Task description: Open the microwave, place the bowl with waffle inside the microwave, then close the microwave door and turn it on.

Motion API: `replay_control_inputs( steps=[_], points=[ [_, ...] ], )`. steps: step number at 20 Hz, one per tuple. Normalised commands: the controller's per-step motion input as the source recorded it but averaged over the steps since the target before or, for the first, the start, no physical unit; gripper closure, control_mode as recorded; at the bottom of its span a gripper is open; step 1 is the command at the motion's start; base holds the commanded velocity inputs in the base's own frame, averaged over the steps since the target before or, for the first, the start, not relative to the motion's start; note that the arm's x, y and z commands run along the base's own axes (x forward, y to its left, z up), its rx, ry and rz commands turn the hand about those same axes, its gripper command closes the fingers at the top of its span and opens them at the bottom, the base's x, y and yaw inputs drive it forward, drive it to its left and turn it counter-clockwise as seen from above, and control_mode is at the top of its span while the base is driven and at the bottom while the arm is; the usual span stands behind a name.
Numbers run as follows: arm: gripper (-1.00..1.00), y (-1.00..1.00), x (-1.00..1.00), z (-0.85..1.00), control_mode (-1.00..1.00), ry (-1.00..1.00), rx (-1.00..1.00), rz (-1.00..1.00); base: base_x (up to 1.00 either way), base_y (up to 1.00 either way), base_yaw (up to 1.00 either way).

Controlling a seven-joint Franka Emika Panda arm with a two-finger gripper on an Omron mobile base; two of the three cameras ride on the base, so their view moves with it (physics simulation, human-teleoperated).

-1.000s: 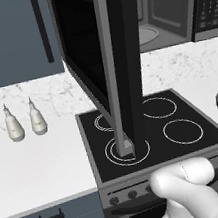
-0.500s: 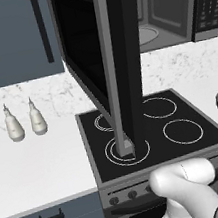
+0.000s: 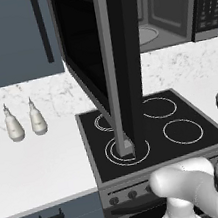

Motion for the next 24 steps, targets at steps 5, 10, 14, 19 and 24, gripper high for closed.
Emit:
replay_control_inputs(
  steps=[5, 10, 14, 19, 24],
  points=[
    [-1.00, -0.71, 0.63, -0.65, -1.00, 0.05, -0.01, -0.14, 0.00, 0.00, 0.00],
    [-1.00, -0.75, 0.61, -0.79, -1.00, 0.07, 0.14, -0.04, 0.00, 0.00, 0.00],
    [-1.00, -0.66, 0.53, -0.62, -1.00, 0.07, 0.19, -0.09, 0.00, 0.00, 0.00],
    [-1.00, -0.57, 0.41, -0.32, -1.00, 0.02, 0.12, -0.07, 0.00, 0.00, 0.00],
    [-1.00, -0.56, 0.32, -0.33, -1.00, 0.05, 0.14, -0.07, 0.00, 0.00, 0.00]
  ],
)
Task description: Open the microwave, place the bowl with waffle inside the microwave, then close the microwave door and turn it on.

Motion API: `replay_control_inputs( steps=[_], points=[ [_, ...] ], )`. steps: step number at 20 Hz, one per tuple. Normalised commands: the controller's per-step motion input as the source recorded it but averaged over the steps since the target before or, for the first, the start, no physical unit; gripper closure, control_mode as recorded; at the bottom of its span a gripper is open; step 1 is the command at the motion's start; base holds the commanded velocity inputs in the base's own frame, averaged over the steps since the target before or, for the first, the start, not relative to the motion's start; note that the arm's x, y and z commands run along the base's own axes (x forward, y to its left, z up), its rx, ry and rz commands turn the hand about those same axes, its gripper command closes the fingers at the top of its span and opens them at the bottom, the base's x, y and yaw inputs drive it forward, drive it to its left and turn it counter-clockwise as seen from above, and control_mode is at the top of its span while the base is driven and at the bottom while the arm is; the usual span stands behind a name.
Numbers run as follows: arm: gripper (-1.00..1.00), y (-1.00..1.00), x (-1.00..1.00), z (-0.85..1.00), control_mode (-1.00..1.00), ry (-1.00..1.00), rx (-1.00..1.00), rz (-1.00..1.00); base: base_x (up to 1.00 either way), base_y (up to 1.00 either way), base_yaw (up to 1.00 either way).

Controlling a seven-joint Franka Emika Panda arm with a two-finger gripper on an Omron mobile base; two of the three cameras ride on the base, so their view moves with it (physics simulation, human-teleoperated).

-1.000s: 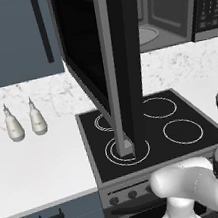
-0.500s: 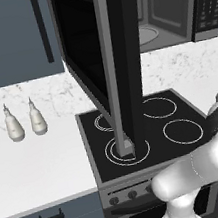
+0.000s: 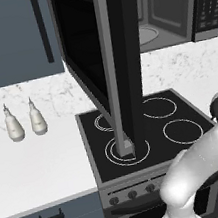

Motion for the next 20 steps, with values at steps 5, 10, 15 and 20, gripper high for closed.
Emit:
replay_control_inputs(
  steps=[5, 10, 15, 20],
  points=[
    [-1.00, -0.43, 0.39, -0.34, -1.00, 0.05, 0.09, -0.09, 0.00, 0.00, 0.00],
    [-1.00, -0.33, 0.14, -0.20, -1.00, 0.08, 0.06, -0.03, 0.00, 0.00, 0.00],
    [-1.00, -0.10, -0.03, -0.28, -1.00, 0.01, 0.01, -0.01, 0.00, 0.00, 0.00],
    [-1.00, 0.00, -0.01, -0.03, -1.00, 0.00, 0.00, 0.00, 0.00, 0.00, 0.00]
  ],
)
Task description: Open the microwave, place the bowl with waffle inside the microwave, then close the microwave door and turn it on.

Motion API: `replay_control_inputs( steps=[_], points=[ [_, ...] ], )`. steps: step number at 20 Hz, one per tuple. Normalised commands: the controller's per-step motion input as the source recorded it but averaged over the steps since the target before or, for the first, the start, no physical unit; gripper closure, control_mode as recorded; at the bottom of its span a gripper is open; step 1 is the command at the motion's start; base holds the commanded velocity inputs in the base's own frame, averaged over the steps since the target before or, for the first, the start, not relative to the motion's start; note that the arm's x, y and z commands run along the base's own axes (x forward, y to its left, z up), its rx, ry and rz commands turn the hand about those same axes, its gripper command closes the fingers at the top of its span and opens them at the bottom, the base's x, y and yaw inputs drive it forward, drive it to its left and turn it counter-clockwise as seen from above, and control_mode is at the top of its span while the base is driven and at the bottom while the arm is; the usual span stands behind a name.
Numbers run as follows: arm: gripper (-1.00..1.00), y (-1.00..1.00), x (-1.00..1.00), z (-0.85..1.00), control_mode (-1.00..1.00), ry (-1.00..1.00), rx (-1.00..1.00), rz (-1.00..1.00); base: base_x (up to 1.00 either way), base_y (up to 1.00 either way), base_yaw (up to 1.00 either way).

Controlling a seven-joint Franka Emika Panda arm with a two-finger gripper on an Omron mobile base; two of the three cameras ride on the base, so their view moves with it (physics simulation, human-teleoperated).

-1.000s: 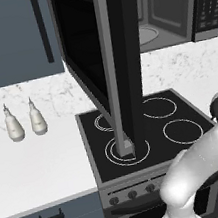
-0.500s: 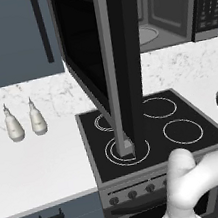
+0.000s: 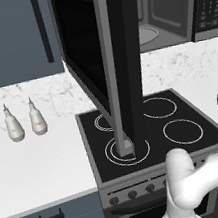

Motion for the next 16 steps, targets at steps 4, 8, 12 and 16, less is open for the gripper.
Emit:
replay_control_inputs(
  steps=[4, 8, 12, 16],
  points=[
    [1.00, 0.00, 0.00, 0.00, -1.00, 0.00, 0.00, 0.00, 0.00, 0.00, 0.00],
    [1.00, 0.00, 0.00, 0.00, -1.00, 0.00, 0.00, 0.00, 0.00, 0.00, 0.00],
    [1.00, 0.00, 0.00, 0.00, -1.00, 0.00, 0.00, 0.00, 0.00, 0.00, 0.00],
    [1.00, 0.00, -0.07, 0.07, -1.00, -0.03, 0.00, -0.01, 0.00, 0.00, 0.00]
  ],
)
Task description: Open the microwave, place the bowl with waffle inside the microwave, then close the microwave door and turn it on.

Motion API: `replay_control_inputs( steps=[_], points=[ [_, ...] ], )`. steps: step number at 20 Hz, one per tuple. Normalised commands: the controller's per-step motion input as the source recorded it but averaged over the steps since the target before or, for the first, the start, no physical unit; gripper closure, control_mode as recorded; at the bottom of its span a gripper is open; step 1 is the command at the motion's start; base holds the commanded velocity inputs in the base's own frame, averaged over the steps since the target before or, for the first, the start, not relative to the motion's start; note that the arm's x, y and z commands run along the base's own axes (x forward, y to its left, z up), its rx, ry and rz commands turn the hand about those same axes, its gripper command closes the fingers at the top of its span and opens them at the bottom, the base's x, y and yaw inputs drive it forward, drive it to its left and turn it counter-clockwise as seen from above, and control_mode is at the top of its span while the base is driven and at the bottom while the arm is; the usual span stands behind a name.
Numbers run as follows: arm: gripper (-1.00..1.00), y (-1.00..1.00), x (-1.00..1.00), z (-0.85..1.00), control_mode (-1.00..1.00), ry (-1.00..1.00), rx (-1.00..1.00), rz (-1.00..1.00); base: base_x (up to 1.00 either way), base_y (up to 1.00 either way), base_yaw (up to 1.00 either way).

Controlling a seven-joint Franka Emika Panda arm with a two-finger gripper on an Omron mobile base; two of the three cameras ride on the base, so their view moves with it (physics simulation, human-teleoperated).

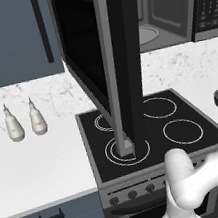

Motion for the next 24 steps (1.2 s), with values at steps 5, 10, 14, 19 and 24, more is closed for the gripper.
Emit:
replay_control_inputs(
  steps=[5, 10, 14, 19, 24],
  points=[
    [1.00, 0.00, -0.66, 0.73, -1.00, -0.12, -0.01, -0.20, 0.00, 0.00, 0.00],
    [1.00, 0.14, -0.99, 0.79, -1.00, -0.24, -0.07, -0.23, 0.00, 0.00, 0.00],
    [1.00, 0.59, -0.81, 0.81, -1.00, -0.07, -0.10, -0.08, 0.00, 0.00, 0.00],
    [1.00, 1.00, -0.08, 0.88, -1.00, -0.09, -0.13, 0.00, 0.00, 0.00, 0.00],
    [1.00, 1.00, -0.11, 0.88, -1.00, -0.04, -0.10, 0.00, 0.00, 0.00, 0.00]
  ],
)
